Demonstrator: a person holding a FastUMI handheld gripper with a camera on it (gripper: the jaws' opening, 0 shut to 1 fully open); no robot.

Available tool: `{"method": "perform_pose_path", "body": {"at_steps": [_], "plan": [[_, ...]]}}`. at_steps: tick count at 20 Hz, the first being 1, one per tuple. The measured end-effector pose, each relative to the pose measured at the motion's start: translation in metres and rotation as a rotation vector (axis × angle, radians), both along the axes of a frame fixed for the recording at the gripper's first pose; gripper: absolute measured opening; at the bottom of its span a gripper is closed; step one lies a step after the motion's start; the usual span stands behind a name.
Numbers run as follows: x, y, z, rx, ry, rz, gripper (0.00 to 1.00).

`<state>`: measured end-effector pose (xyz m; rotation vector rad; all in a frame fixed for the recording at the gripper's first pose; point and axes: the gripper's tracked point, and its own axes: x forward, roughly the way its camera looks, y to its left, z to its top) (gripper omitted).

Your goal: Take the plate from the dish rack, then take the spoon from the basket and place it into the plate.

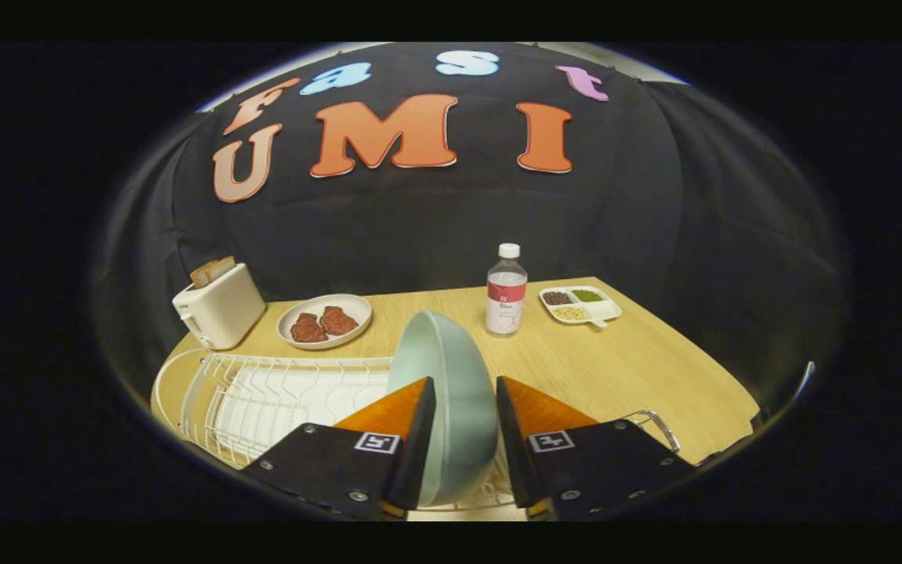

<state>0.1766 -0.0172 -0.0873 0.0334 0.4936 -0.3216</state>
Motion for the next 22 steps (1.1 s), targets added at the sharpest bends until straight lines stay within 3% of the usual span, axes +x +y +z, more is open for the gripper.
{"method": "perform_pose_path", "body": {"at_steps": [2,5,19,22], "plan": [[-0.003,-0.004,-0.003,0.008,0.028,-0.024,0.31],[-0.001,-0.001,-0.001,0.013,0.039,-0.035,0.3],[-0.002,0.021,0.04,-0.283,0.031,-0.06,0.25],[-0.008,0.017,0.05,-0.274,0.001,-0.072,0.26]]}}
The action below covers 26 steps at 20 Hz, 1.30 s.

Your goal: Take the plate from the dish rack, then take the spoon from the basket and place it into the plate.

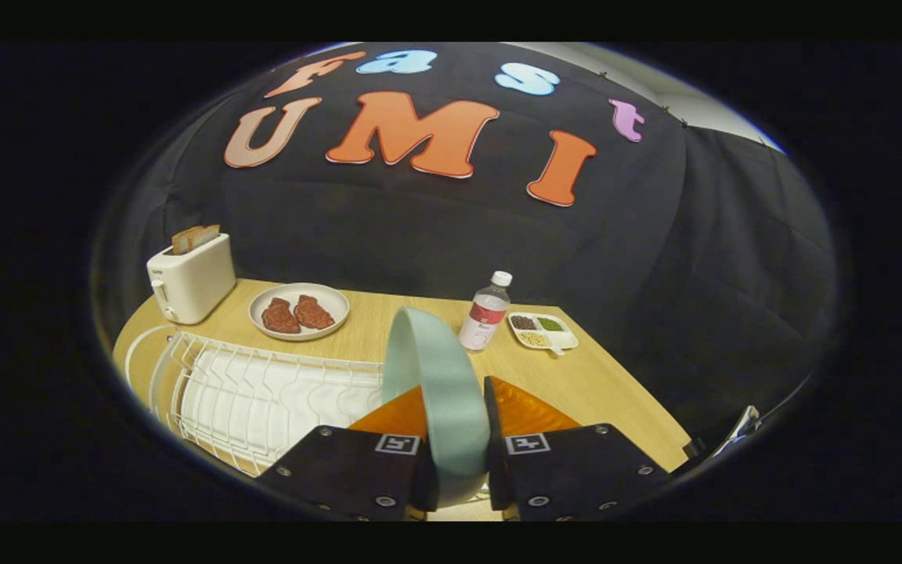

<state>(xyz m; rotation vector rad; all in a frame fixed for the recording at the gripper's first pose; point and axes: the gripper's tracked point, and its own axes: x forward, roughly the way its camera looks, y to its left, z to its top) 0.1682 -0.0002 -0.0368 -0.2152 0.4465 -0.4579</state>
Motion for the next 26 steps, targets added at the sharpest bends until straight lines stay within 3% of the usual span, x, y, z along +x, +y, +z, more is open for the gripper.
{"method": "perform_pose_path", "body": {"at_steps": [10,17,26], "plan": [[-0.052,0.028,0.005,0.259,-0.053,0.118,0.25],[-0.109,0.06,-0.027,0.536,-0.049,0.209,0.25],[-0.179,0.085,-0.078,0.832,-0.088,0.248,0.25]]}}
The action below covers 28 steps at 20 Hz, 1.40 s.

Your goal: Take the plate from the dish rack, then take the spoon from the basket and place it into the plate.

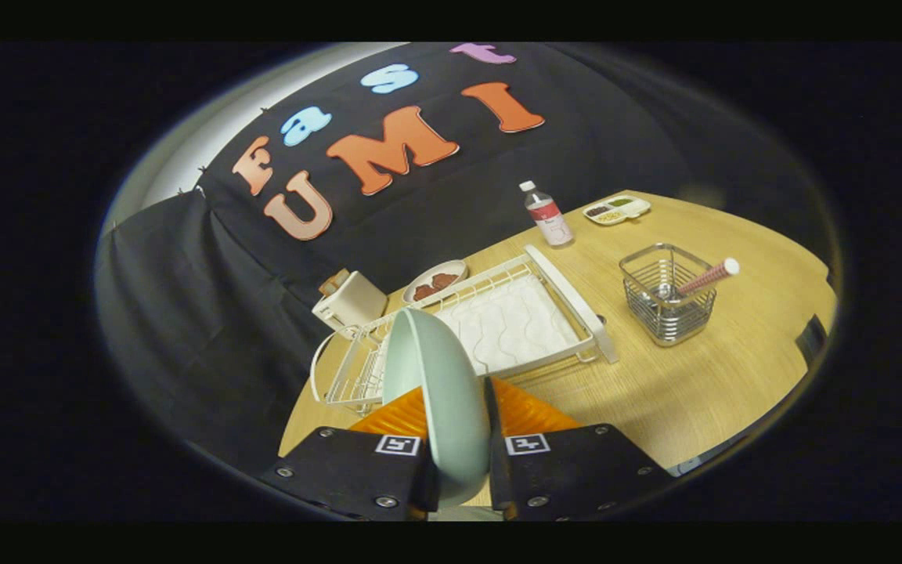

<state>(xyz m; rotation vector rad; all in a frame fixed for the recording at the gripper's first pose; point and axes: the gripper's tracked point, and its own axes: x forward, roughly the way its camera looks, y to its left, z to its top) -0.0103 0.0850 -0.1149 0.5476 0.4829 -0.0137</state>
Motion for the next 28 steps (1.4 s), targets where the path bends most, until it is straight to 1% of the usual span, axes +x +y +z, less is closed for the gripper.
{"method": "perform_pose_path", "body": {"at_steps": [6,10,13,15,17,18,20,24,27,28], "plan": [[-0.02,0.006,-0.057,0.16,0.069,-0.031,0.25],[-0.023,0.014,-0.087,0.209,0.116,-0.037,0.25],[-0.02,0.02,-0.098,0.245,0.137,-0.041,0.25],[-0.021,0.02,-0.098,0.251,0.146,-0.044,0.26],[-0.019,0.016,-0.099,0.247,0.149,-0.071,0.26],[-0.018,0.018,-0.1,0.243,0.16,-0.068,0.27],[-0.02,0.016,-0.107,0.2,0.179,-0.063,0.3],[-0.024,0.017,-0.11,0.188,0.199,-0.057,0.48],[-0.023,0.0,-0.107,0.091,0.18,-0.077,0.63],[-0.023,-0.002,-0.101,0.088,0.164,-0.072,0.66]]}}
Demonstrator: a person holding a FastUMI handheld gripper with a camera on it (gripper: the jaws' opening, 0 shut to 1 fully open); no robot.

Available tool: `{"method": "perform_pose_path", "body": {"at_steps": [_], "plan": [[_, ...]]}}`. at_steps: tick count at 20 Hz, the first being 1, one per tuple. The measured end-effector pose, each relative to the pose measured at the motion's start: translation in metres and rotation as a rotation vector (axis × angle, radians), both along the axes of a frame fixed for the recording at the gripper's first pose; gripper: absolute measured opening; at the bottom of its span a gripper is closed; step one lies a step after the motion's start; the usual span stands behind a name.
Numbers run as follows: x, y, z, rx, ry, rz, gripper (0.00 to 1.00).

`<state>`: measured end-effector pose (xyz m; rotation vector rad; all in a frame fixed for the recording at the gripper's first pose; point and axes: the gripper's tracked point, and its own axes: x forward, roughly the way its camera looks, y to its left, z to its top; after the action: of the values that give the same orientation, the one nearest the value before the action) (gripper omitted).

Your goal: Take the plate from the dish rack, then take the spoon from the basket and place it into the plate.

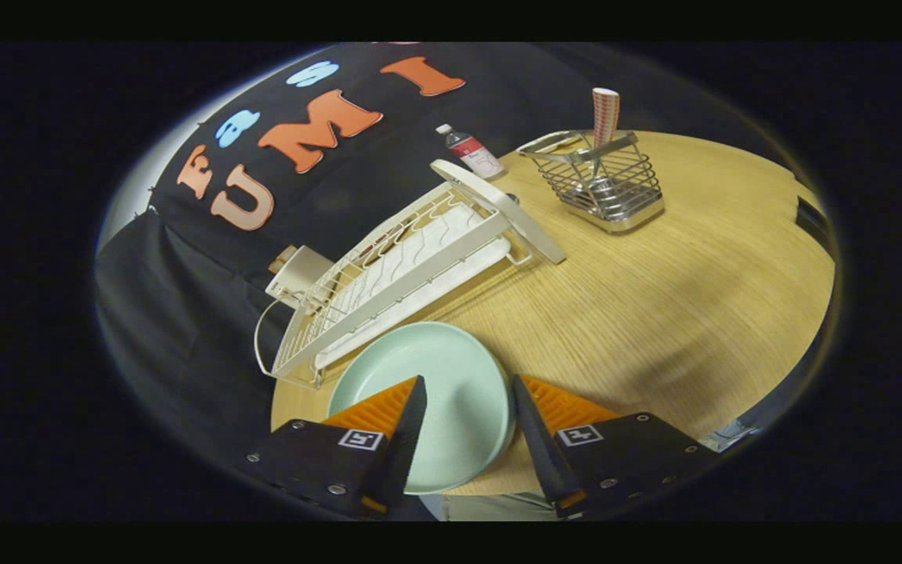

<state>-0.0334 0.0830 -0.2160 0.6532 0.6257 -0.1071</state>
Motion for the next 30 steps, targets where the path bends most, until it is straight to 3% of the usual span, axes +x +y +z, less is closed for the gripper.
{"method": "perform_pose_path", "body": {"at_steps": [4,7,9,17,22,26,28,30], "plan": [[-0.002,-0.024,0.016,-0.101,-0.049,-0.004,0.8],[-0.002,-0.056,0.035,-0.221,-0.096,-0.033,0.96],[-0.002,-0.079,0.048,-0.305,-0.136,-0.058,0.99],[-0.001,-0.155,0.098,-0.533,-0.315,-0.135,0.98],[0.009,-0.185,0.11,-0.655,-0.351,-0.139,0.98],[0.02,-0.199,0.116,-0.679,-0.4,-0.164,0.98],[0.027,-0.201,0.12,-0.684,-0.43,-0.172,0.94],[0.034,-0.2,0.123,-0.683,-0.458,-0.166,0.8]]}}
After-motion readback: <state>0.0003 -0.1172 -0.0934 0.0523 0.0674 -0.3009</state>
